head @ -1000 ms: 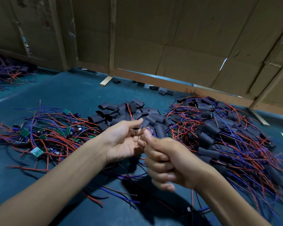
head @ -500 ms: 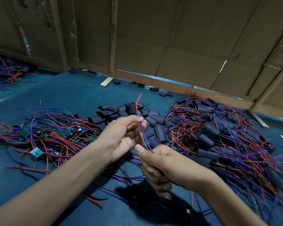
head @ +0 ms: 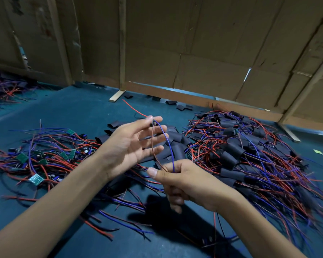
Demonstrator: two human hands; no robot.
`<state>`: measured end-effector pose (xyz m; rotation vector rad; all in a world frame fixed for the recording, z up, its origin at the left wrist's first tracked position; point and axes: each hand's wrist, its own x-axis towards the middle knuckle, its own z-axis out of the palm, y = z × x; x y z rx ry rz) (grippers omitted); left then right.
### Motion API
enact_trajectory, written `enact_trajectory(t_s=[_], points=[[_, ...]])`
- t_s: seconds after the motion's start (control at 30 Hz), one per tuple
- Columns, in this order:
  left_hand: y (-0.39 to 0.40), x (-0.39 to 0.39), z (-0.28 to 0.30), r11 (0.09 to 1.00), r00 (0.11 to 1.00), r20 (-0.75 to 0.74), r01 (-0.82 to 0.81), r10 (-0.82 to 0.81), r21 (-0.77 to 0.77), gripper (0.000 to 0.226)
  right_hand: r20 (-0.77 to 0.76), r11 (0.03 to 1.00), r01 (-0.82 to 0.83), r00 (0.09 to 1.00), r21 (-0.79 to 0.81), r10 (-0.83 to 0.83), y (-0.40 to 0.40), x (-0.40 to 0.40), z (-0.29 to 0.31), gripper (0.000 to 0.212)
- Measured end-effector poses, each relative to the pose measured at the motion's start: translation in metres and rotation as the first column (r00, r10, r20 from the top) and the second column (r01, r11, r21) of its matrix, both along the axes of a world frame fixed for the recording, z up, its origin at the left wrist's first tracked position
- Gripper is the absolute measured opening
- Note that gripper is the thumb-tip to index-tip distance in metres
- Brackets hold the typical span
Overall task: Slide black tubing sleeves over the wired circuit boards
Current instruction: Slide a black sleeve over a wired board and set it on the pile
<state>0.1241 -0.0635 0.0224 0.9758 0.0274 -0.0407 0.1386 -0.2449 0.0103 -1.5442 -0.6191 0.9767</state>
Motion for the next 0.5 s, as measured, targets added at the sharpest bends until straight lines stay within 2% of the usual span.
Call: enact_trajectory(t_s=[0.07, 0.23, 0.37, 0.5], points=[[-0.004, 0.000, 0.000, 0.999, 1.000, 0.009, -0.004, 0.004, -0.038, 0.043, 0.020, 1.000, 0.015, 1.000, 0.015, -0.015, -0.001, 0.002, -0.001, 0.047], [-0.012, -0.003, -0.004, 0.996, 0.993, 0.118, -0.018, 0.007, 0.089, 0.036, 0.112, 0.999, 0.027, 0.993, 0.040, -0.031, -0.003, 0.004, 0.000, 0.040], [-0.013, -0.004, -0.002, 0.992, 0.977, 0.205, -0.087, 0.067, 0.094, 0.036, 0.195, 0.998, -0.020, 0.981, 0.053, 0.009, -0.007, 0.005, 0.004, 0.028], [-0.007, -0.004, 0.001, 0.977, 0.948, 0.299, -0.158, 0.108, 0.146, 0.033, 0.171, 0.990, -0.043, 0.985, 0.138, 0.019, -0.008, 0.007, 0.005, 0.018]])
